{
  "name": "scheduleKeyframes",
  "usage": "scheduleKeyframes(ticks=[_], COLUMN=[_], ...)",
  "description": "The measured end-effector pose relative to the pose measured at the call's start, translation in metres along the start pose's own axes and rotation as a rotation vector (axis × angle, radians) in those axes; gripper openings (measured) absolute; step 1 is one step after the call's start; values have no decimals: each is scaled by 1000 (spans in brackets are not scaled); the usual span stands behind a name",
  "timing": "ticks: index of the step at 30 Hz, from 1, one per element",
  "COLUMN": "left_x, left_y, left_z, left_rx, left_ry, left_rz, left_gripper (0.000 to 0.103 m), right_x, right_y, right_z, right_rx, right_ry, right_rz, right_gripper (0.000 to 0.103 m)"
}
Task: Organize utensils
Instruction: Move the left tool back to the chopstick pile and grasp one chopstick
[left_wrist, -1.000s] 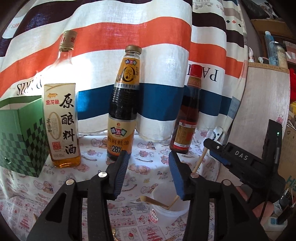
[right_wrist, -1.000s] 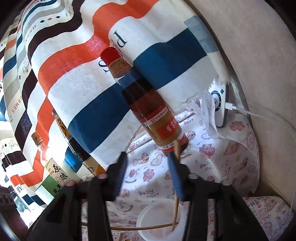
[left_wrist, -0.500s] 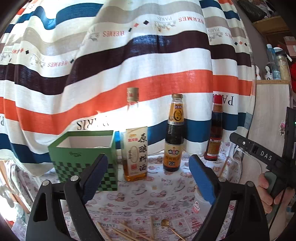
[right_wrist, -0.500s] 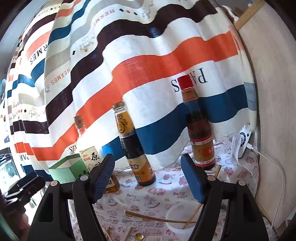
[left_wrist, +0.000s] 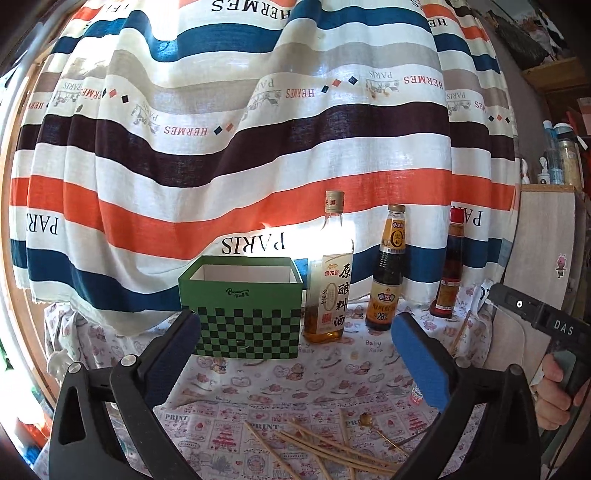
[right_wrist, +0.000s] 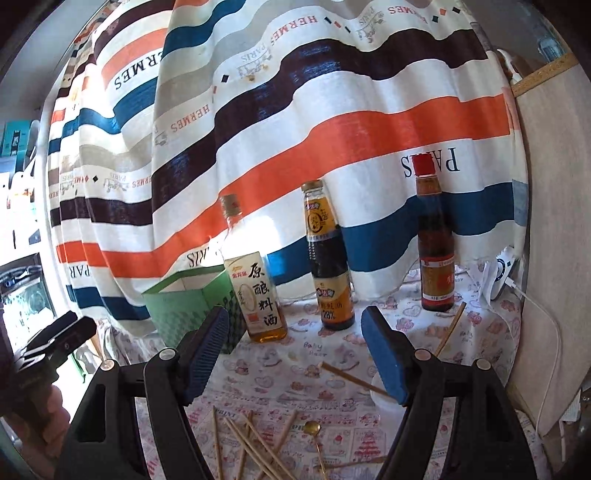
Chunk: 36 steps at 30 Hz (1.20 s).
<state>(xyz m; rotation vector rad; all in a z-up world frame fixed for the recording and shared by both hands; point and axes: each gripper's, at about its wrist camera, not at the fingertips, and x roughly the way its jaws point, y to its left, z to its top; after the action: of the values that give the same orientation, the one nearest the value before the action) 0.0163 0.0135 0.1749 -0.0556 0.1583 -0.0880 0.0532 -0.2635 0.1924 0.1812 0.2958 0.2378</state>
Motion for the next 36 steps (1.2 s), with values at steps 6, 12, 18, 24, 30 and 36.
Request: scheduleKeyframes(ticks=[6, 12, 18, 24, 30, 36], left_x=[-12, 23, 38, 56, 85, 104], left_y=[18, 35, 47, 27, 27, 50], left_z=[-44, -94, -110, -130, -149, -162], left_rx=[-97, -115, -99, 20, -12, -112], left_ry=[-58, 69, 76, 121, 310, 409], left_rz=[-13, 47, 150, 181, 262, 187], left_gripper=[102, 102, 102, 102, 102, 102], right_x=[-18, 7, 38, 67, 94, 104], right_y=[4, -3, -26, -47, -68, -74], right_z=[-33, -71, -97, -119, -137, -148], right_rx=[-5, -1, 33, 98, 215, 245], right_ry=[-23, 41, 167, 236, 372, 424], right_rz=[-49, -60, -88, -137, -70, -52], right_gripper=[77, 77, 77, 77, 77, 77])
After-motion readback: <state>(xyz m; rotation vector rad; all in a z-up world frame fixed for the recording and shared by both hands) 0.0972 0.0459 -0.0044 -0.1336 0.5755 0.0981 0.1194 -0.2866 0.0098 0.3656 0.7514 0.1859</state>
